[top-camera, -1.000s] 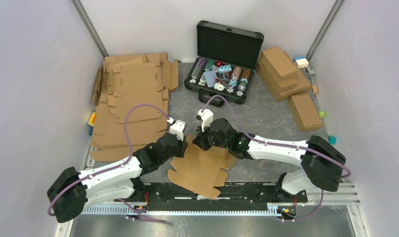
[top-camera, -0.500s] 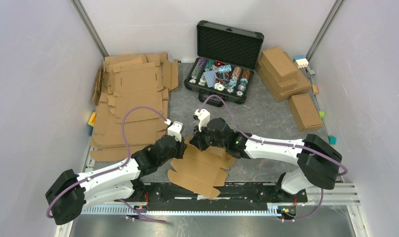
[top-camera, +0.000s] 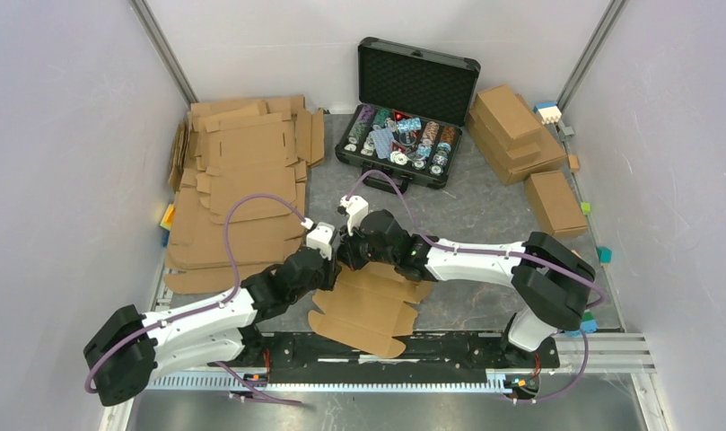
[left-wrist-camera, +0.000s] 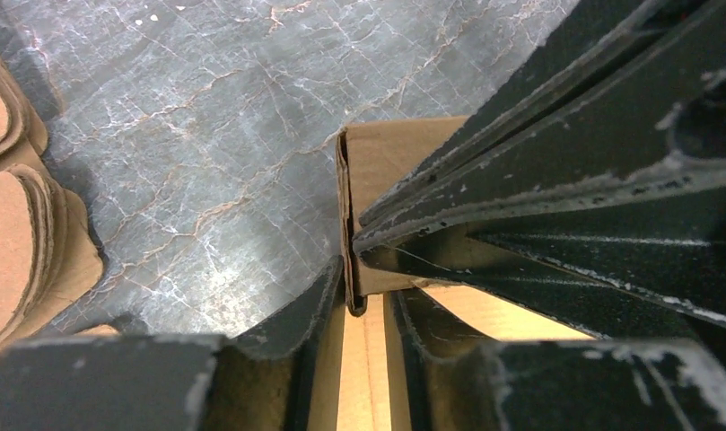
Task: Fold the paper box
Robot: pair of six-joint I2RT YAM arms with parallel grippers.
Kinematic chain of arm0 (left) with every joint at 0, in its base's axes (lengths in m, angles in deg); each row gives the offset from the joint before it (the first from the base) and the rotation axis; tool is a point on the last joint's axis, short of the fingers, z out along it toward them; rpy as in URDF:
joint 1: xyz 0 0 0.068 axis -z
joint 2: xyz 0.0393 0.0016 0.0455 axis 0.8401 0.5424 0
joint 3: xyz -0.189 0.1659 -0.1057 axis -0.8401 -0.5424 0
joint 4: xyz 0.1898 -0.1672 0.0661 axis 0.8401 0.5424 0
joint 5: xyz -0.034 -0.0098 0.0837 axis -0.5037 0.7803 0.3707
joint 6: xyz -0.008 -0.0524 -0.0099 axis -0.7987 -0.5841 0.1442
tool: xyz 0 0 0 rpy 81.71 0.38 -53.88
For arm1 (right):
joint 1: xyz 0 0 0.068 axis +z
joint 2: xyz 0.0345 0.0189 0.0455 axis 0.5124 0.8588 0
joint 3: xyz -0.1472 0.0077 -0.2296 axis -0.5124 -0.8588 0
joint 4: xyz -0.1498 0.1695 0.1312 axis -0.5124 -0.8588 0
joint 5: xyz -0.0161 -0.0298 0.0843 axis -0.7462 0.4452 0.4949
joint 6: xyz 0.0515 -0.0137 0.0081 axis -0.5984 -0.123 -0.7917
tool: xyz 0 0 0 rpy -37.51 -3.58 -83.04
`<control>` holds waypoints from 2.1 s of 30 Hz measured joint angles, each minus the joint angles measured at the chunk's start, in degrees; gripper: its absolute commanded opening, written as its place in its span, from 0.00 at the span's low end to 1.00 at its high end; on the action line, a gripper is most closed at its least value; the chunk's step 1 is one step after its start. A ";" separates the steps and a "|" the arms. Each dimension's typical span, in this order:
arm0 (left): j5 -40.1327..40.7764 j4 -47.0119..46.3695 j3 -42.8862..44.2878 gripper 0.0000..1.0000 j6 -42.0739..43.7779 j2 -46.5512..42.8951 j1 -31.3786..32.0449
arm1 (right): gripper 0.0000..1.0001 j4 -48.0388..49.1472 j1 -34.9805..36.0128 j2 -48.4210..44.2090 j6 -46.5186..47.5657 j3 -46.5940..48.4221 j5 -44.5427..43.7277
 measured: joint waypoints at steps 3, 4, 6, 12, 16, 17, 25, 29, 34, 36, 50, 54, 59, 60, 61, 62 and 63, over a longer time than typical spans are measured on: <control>0.13 -0.04 0.00 0.32 -0.35 0.44 0.61 | 0.04 0.33 0.02 0.02 -0.20 -0.22 0.04; 0.28 -0.04 -0.02 0.33 -0.50 0.48 0.72 | 0.04 0.46 0.02 0.02 -0.24 -0.31 0.04; 0.63 -0.09 -0.13 0.34 -0.72 0.52 0.83 | 0.04 0.52 0.02 0.02 -0.22 -0.31 0.02; 2.19 -2.29 -1.68 0.35 -2.32 0.55 1.09 | 0.04 0.50 0.02 -0.09 -0.24 -0.42 -0.24; 4.59 -5.70 -2.91 0.38 -3.06 1.33 1.51 | 0.04 0.63 0.02 -0.39 -0.44 -0.72 -0.96; 4.79 -6.08 -3.04 0.38 -3.08 1.40 1.60 | 0.04 0.68 0.02 -0.44 -0.50 -0.76 -1.11; 6.78 -14.29 -6.19 0.38 -3.21 4.00 2.32 | 0.04 0.87 0.02 -0.70 -1.29 -1.18 -2.10; 8.07 -16.63 -6.51 0.36 -3.21 4.92 3.04 | 0.04 1.62 -0.26 -1.11 -1.70 -1.90 -2.16; 10.45 -21.55 -7.82 0.05 -3.39 6.62 4.44 | 0.04 1.99 -0.42 -1.73 -2.21 -2.67 -2.29; 12.24 -23.47 -8.04 0.02 -3.34 8.17 5.18 | 0.04 1.97 -0.46 -1.81 -2.34 -2.80 -2.45; 17.05 -22.16 -7.21 0.02 -3.72 8.94 5.88 | 0.22 -2.73 -3.89 -11.47 -1.66 -7.63 -5.22; 17.40 -18.29 -6.19 0.02 -3.78 7.69 5.88 | 0.44 -6.40 -5.53 -21.44 -0.11 -10.82 -8.41; 17.44 -14.10 -4.44 0.02 -3.82 7.34 5.88 | 0.77 -10.01 -6.29 -37.03 1.92 -17.79 -13.66; 17.46 -13.57 -4.22 0.02 -3.82 7.37 5.88 | 0.80 -10.82 -6.38 -40.50 2.21 -19.89 -14.71; 17.49 -13.14 -4.00 0.02 -3.82 7.37 5.88 | 0.82 -11.65 -6.45 -43.69 2.56 -21.99 -15.61; 17.53 -12.63 -3.76 0.02 -3.82 7.37 5.88 | 0.84 -12.85 -6.51 -47.25 2.73 -24.55 -16.55; 17.57 -12.31 -3.56 0.02 -3.82 7.37 5.88 | 0.85 -13.94 -6.54 -49.66 2.62 -26.34 -17.29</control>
